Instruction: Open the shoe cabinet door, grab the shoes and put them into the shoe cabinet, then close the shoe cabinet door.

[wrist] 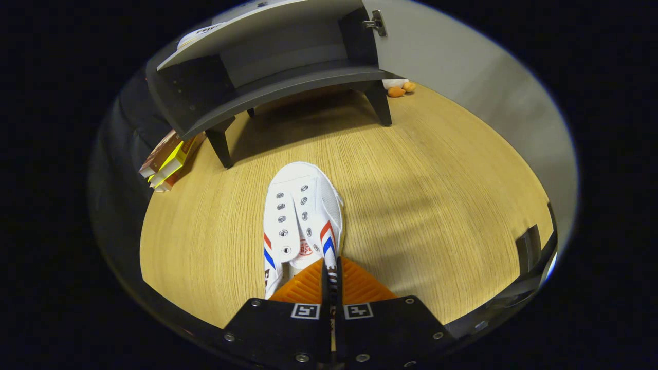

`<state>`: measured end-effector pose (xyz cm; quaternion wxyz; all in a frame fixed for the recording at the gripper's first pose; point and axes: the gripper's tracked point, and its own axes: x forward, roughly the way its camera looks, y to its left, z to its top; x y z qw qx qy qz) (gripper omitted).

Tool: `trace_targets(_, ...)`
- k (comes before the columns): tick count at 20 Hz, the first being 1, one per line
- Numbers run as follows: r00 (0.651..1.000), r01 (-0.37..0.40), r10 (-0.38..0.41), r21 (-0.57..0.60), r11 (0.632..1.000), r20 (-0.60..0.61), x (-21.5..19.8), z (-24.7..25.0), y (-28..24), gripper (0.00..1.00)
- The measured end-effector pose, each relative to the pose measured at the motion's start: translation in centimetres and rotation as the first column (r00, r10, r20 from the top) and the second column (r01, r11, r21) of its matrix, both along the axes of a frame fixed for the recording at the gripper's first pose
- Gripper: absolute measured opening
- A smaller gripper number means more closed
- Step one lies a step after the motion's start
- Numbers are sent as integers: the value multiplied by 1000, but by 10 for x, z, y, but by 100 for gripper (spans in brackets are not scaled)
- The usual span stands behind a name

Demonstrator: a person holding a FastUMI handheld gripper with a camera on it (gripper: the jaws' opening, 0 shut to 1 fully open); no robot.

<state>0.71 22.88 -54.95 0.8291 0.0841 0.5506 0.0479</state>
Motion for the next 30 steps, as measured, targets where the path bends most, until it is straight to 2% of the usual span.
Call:
trace_targets(3, 1000, 2, -1, -12, 1000, 25, 2, 16, -7, 2)
trace_targets(7, 996, -3, 2, 7, 1000, 91, 16, 63, -32, 2)
trace_targets(10, 992, -26, 29, -23, 999, 125, 23, 82, -51, 2)
trace_targets(15, 998, -64, 65, -67, 996, 20, -2, 27, -42, 2)
trace_targets(21, 996, -81, 84, -102, 992, 22, -9, 20, -48, 2)
trace_targets(23, 995, -100, 101, -87, 991, 15, -13, 24, -43, 13)
trace_targets(24, 994, -100, 104, -89, 991, 35, -12, 30, -42, 23)
trace_targets(26, 990, -105, 111, -72, 992, 88, -5, 49, -36, 33)
trace_targets(28, 985, -114, 118, -38, 993, 129, 1, 68, -23, 40)
trace_targets(30, 984, -122, 119, 11, 992, 133, 0, 76, -6, 41)
